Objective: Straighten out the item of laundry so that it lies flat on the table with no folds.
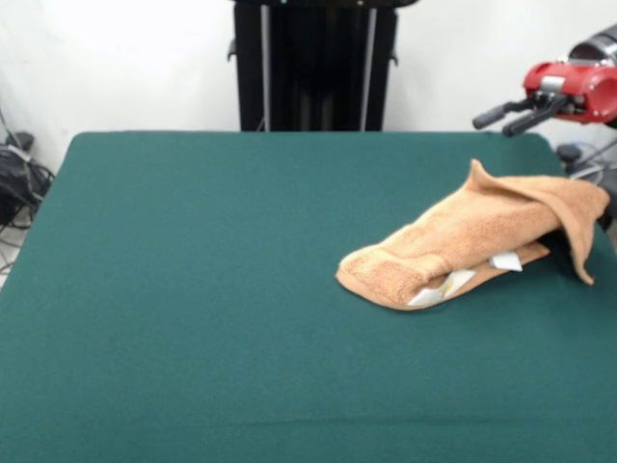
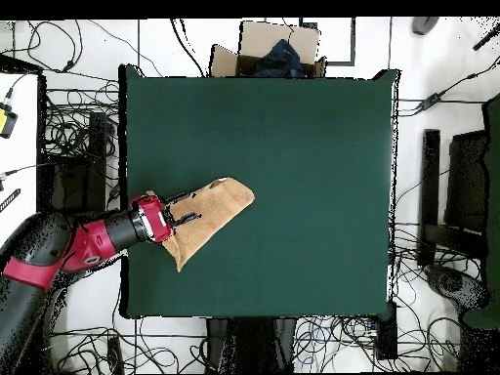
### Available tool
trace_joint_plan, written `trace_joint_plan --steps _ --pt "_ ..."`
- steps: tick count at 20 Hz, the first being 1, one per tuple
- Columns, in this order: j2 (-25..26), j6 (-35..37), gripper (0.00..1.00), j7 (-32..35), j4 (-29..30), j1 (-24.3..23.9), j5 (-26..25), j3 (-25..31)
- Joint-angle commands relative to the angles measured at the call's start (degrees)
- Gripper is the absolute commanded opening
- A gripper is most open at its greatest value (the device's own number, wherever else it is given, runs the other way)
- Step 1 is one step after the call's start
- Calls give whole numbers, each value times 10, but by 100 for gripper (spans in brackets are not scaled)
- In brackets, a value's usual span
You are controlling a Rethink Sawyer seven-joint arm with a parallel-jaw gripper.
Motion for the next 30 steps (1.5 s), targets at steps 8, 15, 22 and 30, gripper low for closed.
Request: trace_joint_plan --steps 8,15,22,30 --pt "-75 191 100 -127 -72 -83 25 151" --pt "-38 192 100 -70 -108 -93 21 156" --pt "8 166 100 -10 -148 -111 46 164" --pt "-9 50 100 -3 -117 -130 84 233"
